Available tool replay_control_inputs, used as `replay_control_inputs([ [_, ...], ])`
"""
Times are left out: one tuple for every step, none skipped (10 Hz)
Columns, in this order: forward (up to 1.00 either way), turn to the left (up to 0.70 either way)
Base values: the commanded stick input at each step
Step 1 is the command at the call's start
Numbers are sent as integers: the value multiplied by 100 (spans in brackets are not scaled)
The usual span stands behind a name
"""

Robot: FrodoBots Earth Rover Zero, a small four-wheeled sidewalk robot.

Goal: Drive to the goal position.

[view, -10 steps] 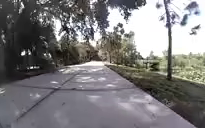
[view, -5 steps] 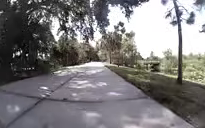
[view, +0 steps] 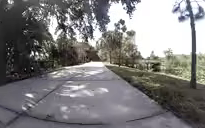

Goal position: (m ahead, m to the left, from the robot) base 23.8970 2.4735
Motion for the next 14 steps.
replay_control_inputs([
  [85,0],
  [85,0],
  [85,0],
  [85,0],
  [85,0],
  [85,0],
  [85,0],
  [85,0],
  [85,0],
  [85,0],
  [85,0],
  [85,11],
  [85,27],
  [85,32],
])
